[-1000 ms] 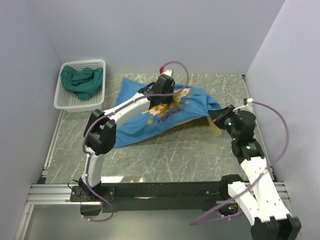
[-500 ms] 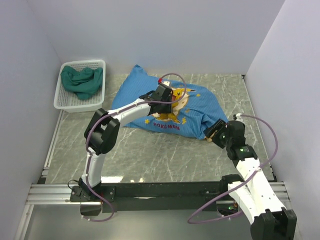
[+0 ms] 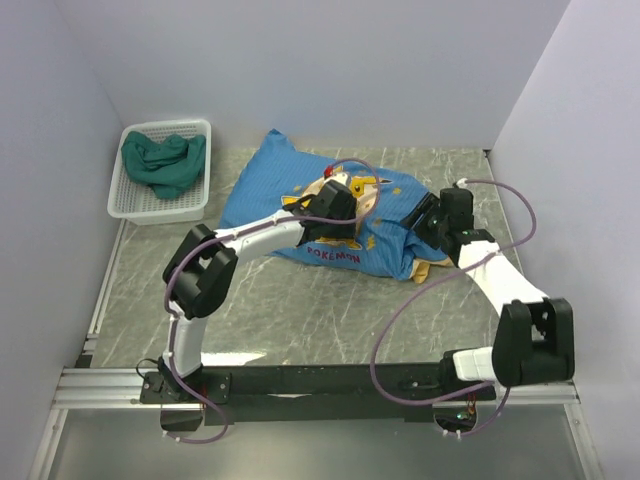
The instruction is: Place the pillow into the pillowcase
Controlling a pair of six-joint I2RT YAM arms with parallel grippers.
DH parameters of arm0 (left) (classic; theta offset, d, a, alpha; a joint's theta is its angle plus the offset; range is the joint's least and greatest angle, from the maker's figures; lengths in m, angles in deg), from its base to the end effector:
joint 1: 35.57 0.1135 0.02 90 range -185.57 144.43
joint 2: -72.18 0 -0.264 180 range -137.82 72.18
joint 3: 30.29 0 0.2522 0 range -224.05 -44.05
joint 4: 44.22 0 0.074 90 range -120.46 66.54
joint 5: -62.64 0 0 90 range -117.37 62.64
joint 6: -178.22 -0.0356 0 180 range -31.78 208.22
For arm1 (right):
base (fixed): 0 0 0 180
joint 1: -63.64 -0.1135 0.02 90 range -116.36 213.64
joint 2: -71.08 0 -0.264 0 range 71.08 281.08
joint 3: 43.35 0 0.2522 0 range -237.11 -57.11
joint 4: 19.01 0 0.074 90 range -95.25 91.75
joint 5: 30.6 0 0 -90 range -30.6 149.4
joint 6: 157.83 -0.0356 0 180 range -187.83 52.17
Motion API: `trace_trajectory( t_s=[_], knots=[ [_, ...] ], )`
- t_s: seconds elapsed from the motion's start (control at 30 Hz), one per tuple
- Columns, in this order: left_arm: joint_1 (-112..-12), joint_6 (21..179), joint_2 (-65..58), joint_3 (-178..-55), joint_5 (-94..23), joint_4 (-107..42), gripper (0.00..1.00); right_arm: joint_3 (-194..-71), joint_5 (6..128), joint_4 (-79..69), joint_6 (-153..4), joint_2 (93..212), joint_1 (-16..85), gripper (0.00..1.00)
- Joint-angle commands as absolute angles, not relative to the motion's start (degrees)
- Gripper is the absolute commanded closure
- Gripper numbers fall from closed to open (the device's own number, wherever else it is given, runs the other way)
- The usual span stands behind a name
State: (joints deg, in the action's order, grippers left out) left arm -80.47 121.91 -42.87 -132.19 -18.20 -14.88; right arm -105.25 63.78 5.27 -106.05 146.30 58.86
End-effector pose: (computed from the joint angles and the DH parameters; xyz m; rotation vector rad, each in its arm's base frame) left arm 0.3283 -0.3192 0.2216 0.1474 2.3521 -0.5105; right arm 0.2836 0.0264 0.2439 0.6123 2.1867 0.4902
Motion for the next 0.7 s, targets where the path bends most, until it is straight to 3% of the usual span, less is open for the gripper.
trace_trajectory(
  t_s=[0.0, 0.13, 0.27, 0.4, 0.67],
  knots=[
    [-82.4, 123.4, -36.1, -124.8, -17.3, -16.6, 0.37, -100.7, 62.5, 2.3, -104.2, 144.2, 62.5, 0.27],
    [-86.6, 121.6, -28.7, -118.6, -15.9, -20.7, 0.26, -98.4, 61.3, 2.5, -103.0, 141.2, 66.0, 0.23],
    [-94.3, 119.7, -25.0, -116.2, -14.9, -22.5, 0.24, -98.1, 60.1, 3.0, -102.5, 141.2, 71.5, 0.18],
    [-100.0, 119.9, -30.3, -119.9, -11.3, -21.9, 0.24, -97.3, 63.1, 0.6, -103.6, 144.3, 77.6, 0.18],
    [-105.0, 119.9, -40.1, -126.7, -6.8, -25.3, 0.21, -101.5, 68.8, -3.3, -106.8, 156.4, 79.5, 0.19]
  ],
)
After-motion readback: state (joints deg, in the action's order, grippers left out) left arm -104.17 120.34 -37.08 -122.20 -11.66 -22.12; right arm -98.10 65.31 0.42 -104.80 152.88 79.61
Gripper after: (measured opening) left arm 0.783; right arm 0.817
